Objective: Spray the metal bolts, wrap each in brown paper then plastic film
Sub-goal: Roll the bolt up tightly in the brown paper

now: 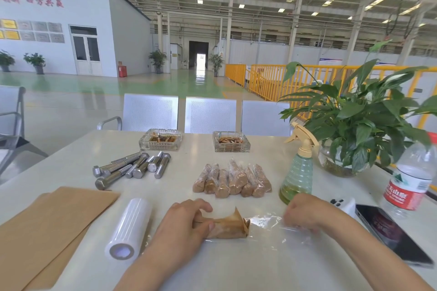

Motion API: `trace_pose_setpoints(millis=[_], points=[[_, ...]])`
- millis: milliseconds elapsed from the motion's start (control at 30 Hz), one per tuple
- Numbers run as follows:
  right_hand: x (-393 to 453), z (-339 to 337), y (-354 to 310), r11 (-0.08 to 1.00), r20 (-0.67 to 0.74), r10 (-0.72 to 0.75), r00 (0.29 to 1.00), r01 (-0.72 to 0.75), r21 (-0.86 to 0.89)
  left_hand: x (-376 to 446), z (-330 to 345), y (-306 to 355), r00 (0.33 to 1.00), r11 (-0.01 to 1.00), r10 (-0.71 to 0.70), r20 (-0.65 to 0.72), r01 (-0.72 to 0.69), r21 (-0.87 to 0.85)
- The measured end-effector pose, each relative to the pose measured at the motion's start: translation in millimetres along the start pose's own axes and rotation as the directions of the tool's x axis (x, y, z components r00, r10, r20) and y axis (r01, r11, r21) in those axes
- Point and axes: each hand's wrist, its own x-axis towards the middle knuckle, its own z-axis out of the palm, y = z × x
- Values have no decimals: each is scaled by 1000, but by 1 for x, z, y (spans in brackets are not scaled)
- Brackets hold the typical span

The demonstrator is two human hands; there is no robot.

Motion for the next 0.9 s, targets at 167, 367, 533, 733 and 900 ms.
trace_pose_setpoints(millis=[167,367,533,733,900], points=[[-11,-14,0,922,-34,-81,996,88,378,-2,0,2,998,1000,-14,-58,13,-29],[-21,-11,-33,770,-85,-162,983,180,612,-7,1,6,993,999,3,-116,3,51],[-23,6,-72,776,-157,-245,957,291,560,-8,-2,11,993,997,12,-113,-4,75],[-21,37,-113,821,-158,-272,949,315,477,-8,-14,8,1000,997,-23,-18,24,71],[-17,69,-138,839,-79,-279,957,283,465,-6,-14,10,993,991,-114,-19,115,66]])
